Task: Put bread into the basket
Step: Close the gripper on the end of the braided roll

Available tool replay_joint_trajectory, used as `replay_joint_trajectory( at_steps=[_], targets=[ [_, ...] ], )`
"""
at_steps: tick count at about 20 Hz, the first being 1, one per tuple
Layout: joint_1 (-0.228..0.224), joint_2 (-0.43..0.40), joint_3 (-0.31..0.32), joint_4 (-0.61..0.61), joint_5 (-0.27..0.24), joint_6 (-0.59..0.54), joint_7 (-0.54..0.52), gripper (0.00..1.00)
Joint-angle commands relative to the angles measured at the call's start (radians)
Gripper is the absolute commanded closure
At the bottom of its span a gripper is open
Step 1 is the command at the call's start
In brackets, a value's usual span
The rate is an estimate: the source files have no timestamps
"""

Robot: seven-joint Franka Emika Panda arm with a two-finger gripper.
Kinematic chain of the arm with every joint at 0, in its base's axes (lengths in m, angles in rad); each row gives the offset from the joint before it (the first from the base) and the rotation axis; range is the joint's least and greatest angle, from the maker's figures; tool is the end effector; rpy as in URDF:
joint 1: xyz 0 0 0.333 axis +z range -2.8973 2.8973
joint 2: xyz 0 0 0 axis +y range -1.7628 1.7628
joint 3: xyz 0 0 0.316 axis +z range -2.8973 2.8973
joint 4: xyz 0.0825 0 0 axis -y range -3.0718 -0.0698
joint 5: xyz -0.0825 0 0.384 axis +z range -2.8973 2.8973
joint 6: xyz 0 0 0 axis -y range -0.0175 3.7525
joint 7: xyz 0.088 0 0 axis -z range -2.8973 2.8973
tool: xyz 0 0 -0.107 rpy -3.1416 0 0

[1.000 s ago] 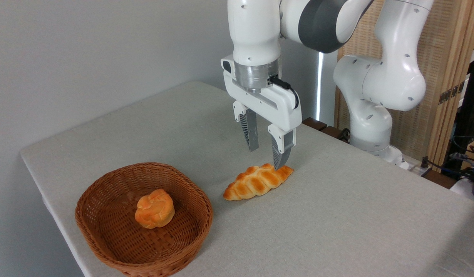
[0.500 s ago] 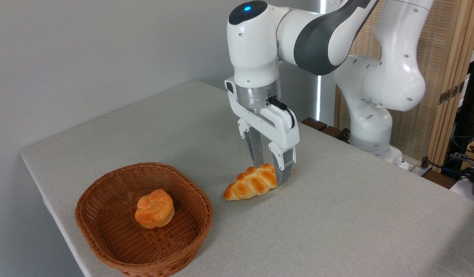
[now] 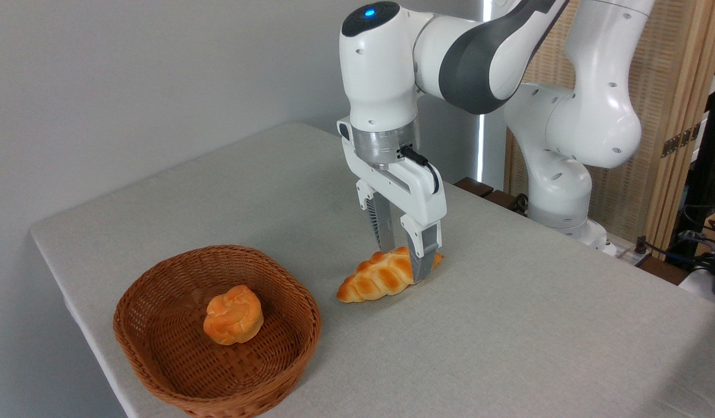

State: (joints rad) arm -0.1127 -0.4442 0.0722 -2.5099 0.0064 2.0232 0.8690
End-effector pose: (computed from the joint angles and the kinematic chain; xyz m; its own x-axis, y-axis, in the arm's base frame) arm 0.3990 -0.0155 0.4329 0.6056 -0.7958 -0.0086 -0.7945 -0.6052 0.0495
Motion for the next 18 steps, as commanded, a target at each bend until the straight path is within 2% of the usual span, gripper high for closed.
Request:
replay_joint_trajectory(
  at_steps=[1, 10, 13, 18],
  targets=[
    [-0.012, -0.011, 0.014, -0.014, -0.029, 0.045, 0.007, 0.0],
    [-0.027, 0.005, 0.015, -0.017, -0.032, 0.048, 0.007, 0.0],
    [-0.027, 0.01, 0.015, -0.017, -0.075, 0.063, 0.007, 0.0],
    [-0.027, 0.012, 0.015, -0.018, -0.08, 0.068, 0.007, 0.0]
  ],
)
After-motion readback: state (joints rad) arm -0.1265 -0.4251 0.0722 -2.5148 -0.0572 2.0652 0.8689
